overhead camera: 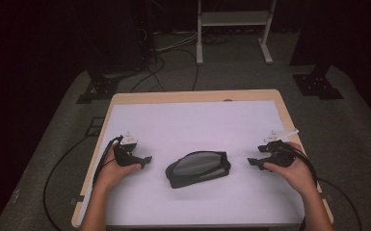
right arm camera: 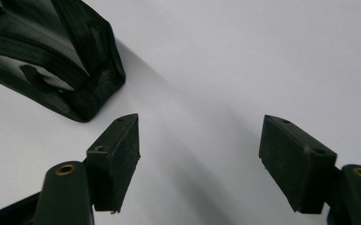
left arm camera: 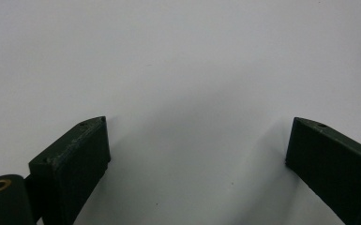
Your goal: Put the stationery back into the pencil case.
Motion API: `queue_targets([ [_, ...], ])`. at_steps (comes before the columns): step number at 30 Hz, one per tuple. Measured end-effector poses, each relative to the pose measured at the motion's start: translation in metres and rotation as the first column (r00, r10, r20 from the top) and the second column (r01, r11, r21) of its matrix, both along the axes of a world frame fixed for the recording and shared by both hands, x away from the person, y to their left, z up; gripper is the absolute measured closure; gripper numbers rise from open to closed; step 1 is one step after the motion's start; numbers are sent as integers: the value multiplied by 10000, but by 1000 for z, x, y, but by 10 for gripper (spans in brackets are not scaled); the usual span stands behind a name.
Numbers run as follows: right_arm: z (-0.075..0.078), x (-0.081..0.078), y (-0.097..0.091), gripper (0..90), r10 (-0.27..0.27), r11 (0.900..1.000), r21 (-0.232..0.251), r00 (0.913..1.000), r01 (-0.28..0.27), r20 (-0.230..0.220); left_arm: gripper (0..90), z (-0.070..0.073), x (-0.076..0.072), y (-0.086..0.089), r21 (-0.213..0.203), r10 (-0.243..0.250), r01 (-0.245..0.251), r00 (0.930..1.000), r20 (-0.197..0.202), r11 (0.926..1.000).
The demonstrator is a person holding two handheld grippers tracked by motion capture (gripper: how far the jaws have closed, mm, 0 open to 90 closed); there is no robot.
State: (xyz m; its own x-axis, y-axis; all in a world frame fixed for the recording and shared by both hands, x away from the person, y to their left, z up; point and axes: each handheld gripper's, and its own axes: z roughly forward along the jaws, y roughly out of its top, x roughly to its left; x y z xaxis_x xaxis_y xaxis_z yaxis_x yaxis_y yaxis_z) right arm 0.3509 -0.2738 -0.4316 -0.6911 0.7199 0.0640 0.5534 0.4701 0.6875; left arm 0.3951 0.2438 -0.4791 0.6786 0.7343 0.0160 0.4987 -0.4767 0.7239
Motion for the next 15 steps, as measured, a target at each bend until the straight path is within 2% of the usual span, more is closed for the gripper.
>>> queue_targets([
  [4, -4, -3, -5, 284, -312, 9995, -10, 9995, 312, -67, 57, 0, 0, 0, -5, 3, -3, 10000, -2, 10000],
  [15, -18, -8, -18, 245, -789, 9958, -473, 9968, 783, -99, 57, 0, 0, 0, 0, -1, 1, 10000, -1, 10000],
])
